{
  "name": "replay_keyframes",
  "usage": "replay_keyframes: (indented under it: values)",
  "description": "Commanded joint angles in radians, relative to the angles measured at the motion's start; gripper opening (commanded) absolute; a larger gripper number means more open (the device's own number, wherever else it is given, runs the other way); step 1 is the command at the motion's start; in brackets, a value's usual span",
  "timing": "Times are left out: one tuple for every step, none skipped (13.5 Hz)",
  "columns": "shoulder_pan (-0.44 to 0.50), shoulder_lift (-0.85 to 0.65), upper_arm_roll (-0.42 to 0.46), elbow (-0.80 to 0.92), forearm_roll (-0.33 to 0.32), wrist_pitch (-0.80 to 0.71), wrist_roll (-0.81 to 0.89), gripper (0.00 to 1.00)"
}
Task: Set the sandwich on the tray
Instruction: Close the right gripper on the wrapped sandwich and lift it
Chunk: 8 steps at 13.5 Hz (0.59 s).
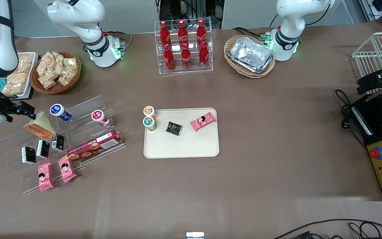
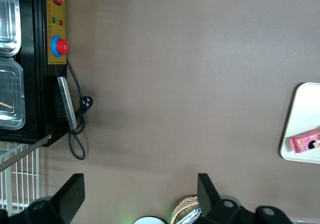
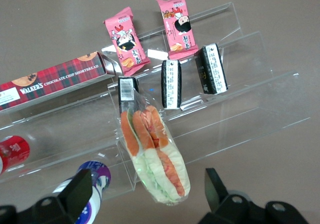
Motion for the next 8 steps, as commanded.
replay_keyframes:
  values:
    - [0.002,0.003,0.0,-0.001,0.021,0.011,-0.018,1.0]
    - [0.002,0.005,0.0,-0.001,0.021,0.01,-0.018,1.0]
    - [0.002,0.01,0.0,-0.001,0.023,0.011,-0.017,1.0]
    - [-0.001,0.016,0.0,-0.001,0.023,0.014,-0.018,1.0]
    - [-0.003,0.022,0.0,-0.001,0.023,0.018,-0.018,1.0]
    - [-0.003,0.026,0.002,-0.003,0.023,0.024,-0.018,1.0]
    - [0.0,0.033,0.002,-0.003,0.024,0.034,-0.017,1.0]
    - [0.002,0.049,0.002,-0.003,0.03,0.048,-0.018,1.0]
